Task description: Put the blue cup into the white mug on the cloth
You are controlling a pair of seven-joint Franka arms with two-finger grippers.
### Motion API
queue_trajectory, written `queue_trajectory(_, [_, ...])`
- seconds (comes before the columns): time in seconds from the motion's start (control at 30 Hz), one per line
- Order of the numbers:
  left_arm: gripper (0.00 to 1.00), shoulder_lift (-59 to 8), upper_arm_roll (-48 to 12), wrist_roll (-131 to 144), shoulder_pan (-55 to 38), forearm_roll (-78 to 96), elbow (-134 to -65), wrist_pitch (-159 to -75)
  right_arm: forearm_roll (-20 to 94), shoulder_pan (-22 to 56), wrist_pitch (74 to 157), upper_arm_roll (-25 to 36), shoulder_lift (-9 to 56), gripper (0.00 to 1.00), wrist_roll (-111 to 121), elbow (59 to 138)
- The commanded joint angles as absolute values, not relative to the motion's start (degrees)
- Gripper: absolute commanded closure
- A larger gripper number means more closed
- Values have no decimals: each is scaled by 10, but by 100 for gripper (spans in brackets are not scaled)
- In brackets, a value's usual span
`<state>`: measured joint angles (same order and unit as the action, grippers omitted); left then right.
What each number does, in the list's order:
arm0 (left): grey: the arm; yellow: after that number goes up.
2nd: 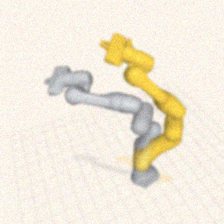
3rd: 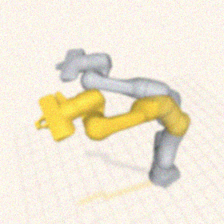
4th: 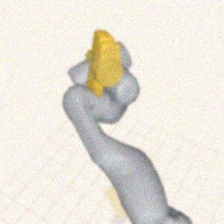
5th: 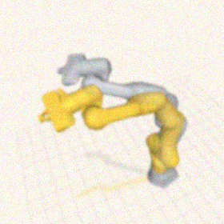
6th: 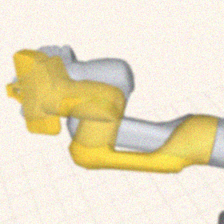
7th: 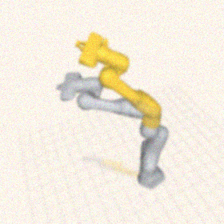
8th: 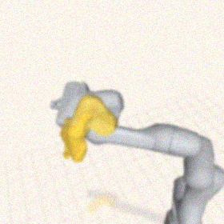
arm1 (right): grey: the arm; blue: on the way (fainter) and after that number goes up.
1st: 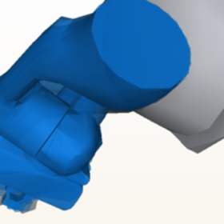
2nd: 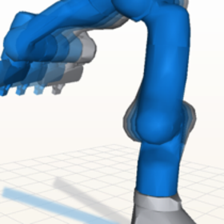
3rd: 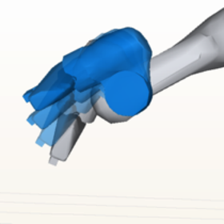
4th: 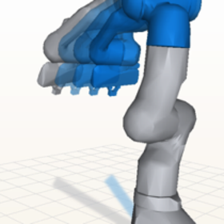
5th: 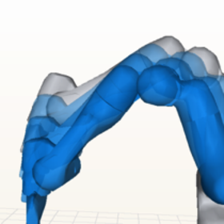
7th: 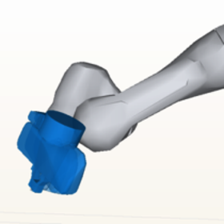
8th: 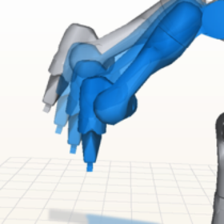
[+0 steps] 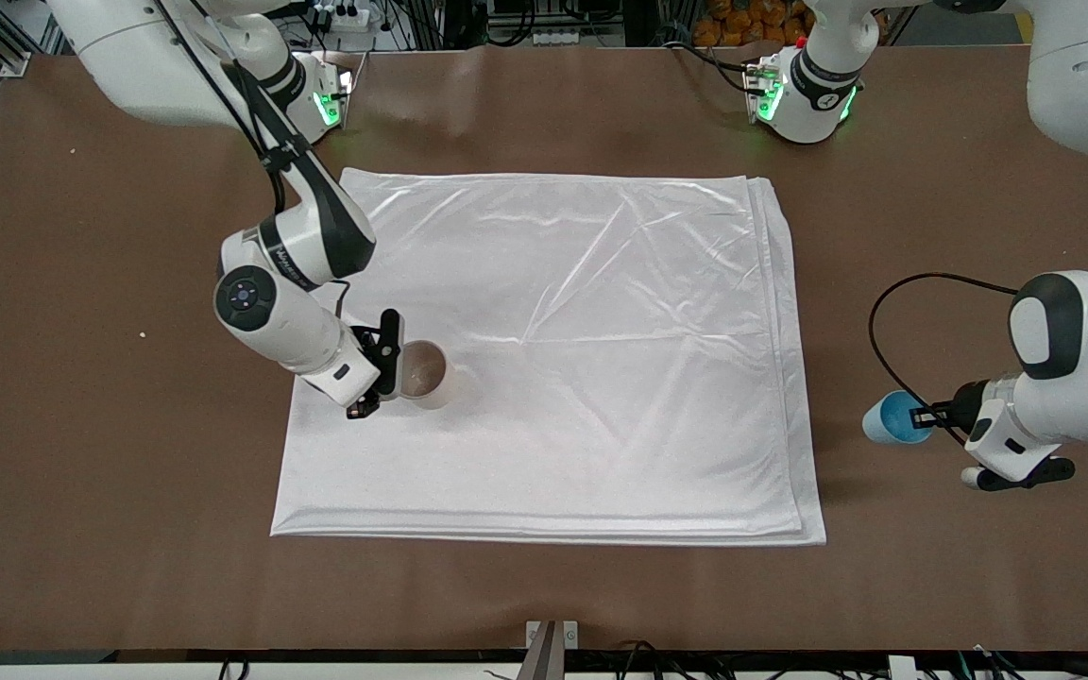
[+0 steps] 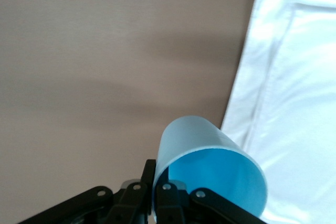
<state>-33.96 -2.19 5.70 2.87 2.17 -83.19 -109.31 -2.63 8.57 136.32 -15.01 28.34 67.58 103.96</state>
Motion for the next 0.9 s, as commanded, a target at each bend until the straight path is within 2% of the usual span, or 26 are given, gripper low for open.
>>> queue_trajectory(0.0, [100,-326,-23,90,11,32,-837,-1080,-94,127,1361,-146,302,100,574,1018])
queue_trajectory(0.37, [100,-320,-23,123,-37,30,-837,-1080,-114,197,1363,-146,324,100,482,1015])
queue_trajectory(0.87, [100,-316,-32,172,-111,25,-818,-1080,-166,243,1368,-144,352,100,417,1005])
